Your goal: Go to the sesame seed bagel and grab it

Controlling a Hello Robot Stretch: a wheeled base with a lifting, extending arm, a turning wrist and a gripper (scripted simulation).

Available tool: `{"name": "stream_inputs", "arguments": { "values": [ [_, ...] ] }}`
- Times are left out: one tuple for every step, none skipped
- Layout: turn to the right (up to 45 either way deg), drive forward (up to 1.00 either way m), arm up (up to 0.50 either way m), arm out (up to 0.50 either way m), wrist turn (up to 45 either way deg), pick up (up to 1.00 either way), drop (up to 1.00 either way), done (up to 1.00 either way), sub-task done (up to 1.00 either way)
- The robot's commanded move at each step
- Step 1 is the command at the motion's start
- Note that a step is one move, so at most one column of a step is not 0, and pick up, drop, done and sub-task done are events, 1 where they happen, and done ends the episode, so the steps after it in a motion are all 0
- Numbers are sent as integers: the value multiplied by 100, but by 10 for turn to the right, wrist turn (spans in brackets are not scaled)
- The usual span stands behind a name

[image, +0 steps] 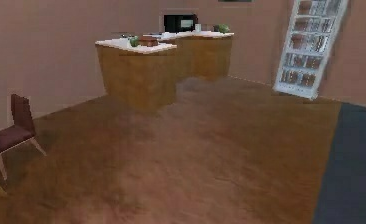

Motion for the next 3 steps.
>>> {"name": "stream_inputs", "arguments": {
  "values": [
    [90,0,0,0,0,0,0,0,0],
    [0,100,0,0,0,0,0,0,0],
    [0,100,0,0,0,0,0,0,0]
  ]
}}
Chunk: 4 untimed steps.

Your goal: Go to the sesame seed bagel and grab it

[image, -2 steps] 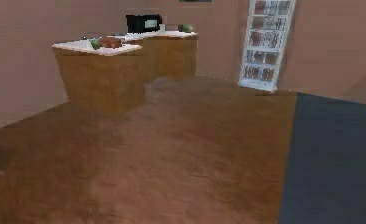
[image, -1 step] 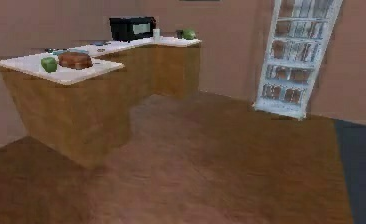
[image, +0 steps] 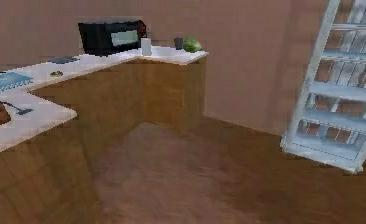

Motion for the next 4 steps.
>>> {"name": "stream_inputs", "arguments": {
  "values": [
    [0,85,0,0,0,0,0,0,0],
    [-210,0,0,0,0,0,0,0,0],
    [0,45,0,0,0,0,0,0,0],
    [-450,0,0,0,0,0,0,0,0]
  ]
}}
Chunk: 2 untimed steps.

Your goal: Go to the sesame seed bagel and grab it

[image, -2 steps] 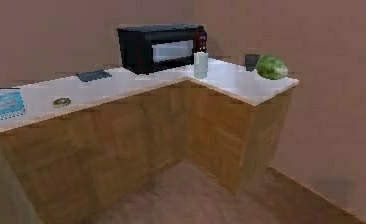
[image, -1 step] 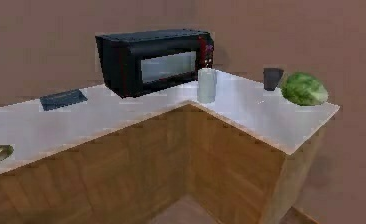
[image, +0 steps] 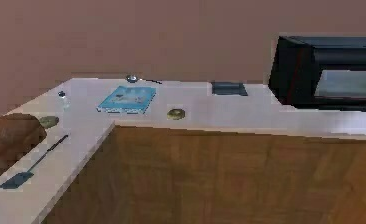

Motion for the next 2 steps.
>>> {"name": "stream_inputs", "arguments": {
  "values": [
    [-450,0,0,0,0,0,0,0,0],
    [-420,0,0,0,0,0,0,0,0]
  ]
}}
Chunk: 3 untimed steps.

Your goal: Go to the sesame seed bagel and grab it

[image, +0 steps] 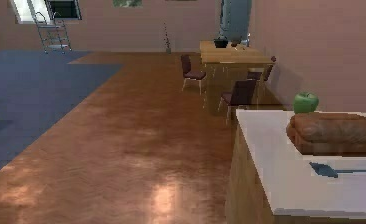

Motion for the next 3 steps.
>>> {"name": "stream_inputs", "arguments": {
  "values": [
    [-30,0,0,0,0,0,0,0,0],
    [450,0,0,0,0,0,0,0,0],
    [450,0,0,0,0,0,0,0,0]
  ]
}}
